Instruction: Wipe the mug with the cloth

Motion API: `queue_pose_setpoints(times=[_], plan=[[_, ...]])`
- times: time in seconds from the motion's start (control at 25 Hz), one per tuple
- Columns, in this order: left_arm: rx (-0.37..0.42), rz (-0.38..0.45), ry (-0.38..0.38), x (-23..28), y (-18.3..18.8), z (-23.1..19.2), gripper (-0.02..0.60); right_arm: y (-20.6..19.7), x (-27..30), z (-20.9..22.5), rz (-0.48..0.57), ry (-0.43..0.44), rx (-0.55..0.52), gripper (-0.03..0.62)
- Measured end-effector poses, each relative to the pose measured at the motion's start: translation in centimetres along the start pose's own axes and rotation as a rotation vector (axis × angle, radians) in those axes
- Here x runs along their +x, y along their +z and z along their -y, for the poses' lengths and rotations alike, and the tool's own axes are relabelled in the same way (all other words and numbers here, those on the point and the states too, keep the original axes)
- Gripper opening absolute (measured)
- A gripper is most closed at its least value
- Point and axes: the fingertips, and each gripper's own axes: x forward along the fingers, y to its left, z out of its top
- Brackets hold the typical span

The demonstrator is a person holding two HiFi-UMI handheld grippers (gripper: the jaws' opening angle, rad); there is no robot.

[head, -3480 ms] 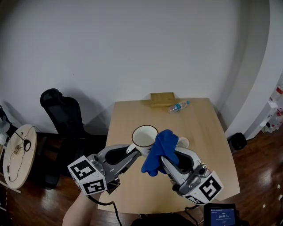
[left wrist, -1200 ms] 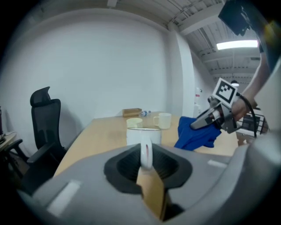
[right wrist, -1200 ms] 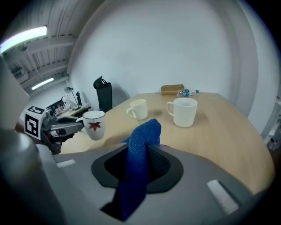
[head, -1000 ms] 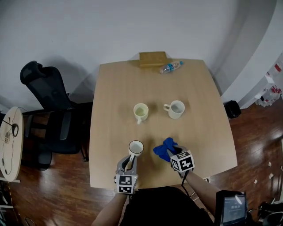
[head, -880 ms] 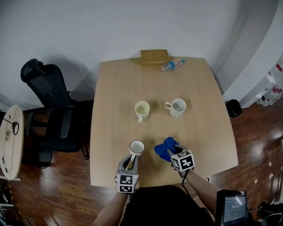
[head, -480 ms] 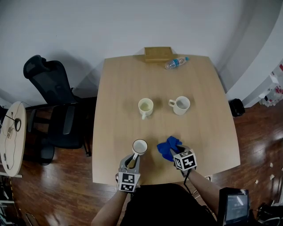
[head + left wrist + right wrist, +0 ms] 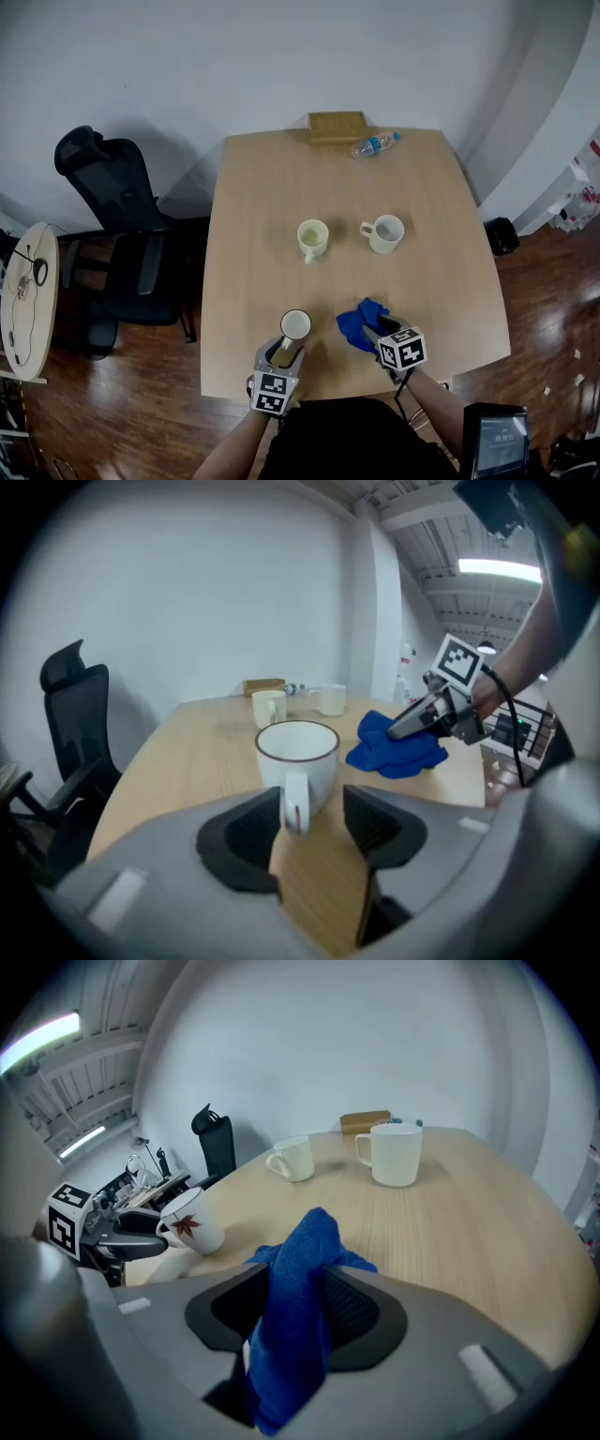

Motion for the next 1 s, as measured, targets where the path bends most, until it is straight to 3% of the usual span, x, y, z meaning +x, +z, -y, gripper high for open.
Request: queue_pose_setpoints(times=[0.08, 0.24, 0.4, 0.48, 0.64, 0.76, 1.0], plan=[[-0.031, 0.012, -0.006, -0.7, 0.2, -0.3, 0.239, 0.8, -1.6, 0.1, 0.048, -0.023, 0.011, 0.193], [-0.085, 0.056, -0.008, -3.1, 1.4, -0.9, 0.253, 2.7, -6.2, 0.0, 0.173, -0.054, 0.069, 0.190], [-0.003, 0.157, 0.023, -7.0, 4.4, -1.1, 0.252, 4.2, -11.6, -1.4, 0.291, -0.056, 0.090, 0.075], [0.013, 0.225, 0.019, -9.5, 6.5, -0.7, 0.221, 4.8, -13.9, -2.4, 0.333, -0.055, 0.076, 0.047], [-0.019, 0.293, -0.022, -13.2, 9.6, 1.1, 0.095, 5.6, -17.5, -4.6, 0.427, -0.038, 0.077, 0.035], [-0.071, 0.325, -0.024, -15.5, 11.3, 3.4, 0.091, 5.8, -19.6, -6.4, 0.481, 0.003, 0.080, 0.035], [-0.098, 0.357, 0.022, -17.5, 11.8, 10.5, 0.083, 4.5, -24.4, -8.1, 0.579, 0.097, 0.017, 0.034]])
